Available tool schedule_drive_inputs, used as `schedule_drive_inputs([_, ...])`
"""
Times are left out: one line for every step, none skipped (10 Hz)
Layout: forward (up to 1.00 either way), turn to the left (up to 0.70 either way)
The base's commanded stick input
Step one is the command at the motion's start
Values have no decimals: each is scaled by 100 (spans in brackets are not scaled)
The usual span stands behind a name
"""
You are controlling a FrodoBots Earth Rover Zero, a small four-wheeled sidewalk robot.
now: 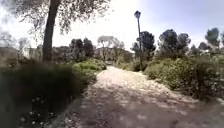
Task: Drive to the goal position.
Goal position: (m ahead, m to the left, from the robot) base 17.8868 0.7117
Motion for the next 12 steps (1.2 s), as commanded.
schedule_drive_inputs([70, -4])
schedule_drive_inputs([70, 0])
schedule_drive_inputs([70, 0])
schedule_drive_inputs([70, 0])
schedule_drive_inputs([70, 0])
schedule_drive_inputs([70, 0])
schedule_drive_inputs([70, 0])
schedule_drive_inputs([70, 0])
schedule_drive_inputs([70, 0])
schedule_drive_inputs([70, 0])
schedule_drive_inputs([70, 0])
schedule_drive_inputs([70, 0])
